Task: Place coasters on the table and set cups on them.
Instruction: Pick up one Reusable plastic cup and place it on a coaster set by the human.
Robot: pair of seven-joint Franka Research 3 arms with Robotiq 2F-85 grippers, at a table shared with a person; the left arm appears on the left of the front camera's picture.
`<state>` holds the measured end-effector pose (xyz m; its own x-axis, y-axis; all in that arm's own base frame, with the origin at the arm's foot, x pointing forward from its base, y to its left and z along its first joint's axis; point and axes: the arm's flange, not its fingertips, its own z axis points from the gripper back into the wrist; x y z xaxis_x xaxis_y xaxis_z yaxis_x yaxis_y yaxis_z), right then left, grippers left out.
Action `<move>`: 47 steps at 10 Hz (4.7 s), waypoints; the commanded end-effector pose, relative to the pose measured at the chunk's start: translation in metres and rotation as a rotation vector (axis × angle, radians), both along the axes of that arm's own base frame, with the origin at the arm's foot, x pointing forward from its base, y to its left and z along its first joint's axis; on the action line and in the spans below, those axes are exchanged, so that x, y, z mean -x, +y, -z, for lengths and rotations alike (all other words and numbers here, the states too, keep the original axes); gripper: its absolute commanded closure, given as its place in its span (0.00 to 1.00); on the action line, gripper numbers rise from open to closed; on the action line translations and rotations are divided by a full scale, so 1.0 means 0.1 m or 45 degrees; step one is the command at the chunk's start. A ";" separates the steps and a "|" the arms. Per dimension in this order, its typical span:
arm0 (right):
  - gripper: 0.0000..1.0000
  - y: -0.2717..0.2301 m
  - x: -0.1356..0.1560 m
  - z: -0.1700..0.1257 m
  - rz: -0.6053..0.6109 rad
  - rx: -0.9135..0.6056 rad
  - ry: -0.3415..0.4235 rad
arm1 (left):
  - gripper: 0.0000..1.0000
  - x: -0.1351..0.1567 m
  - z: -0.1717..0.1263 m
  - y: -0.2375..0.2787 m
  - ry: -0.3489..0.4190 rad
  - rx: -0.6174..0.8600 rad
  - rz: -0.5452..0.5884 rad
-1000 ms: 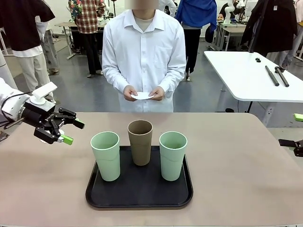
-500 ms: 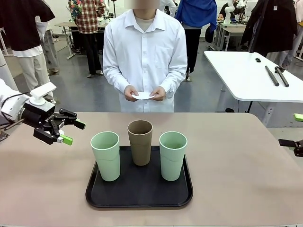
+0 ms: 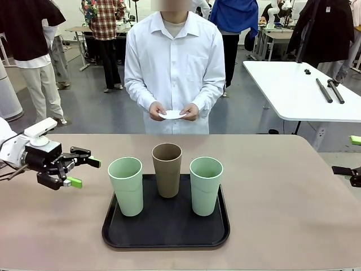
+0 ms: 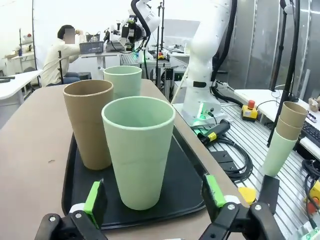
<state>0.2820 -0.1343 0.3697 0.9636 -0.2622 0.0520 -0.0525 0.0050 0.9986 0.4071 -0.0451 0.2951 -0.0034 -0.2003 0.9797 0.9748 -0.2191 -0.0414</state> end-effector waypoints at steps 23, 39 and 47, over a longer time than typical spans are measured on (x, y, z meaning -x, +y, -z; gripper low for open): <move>0.00 0.00 -0.04 -0.02 0.015 -0.030 -0.010 | 0.00 -0.21 0.71 -1.04 0.085 -0.021 0.184; 0.00 0.00 -0.04 -0.02 0.015 -0.030 -0.010 | 1.00 -0.01 -0.86 -0.79 -0.019 -0.019 -0.297; 0.00 0.00 -0.04 -0.02 0.015 -0.030 -0.010 | 1.00 -0.02 -1.56 -0.39 0.009 -0.084 -0.382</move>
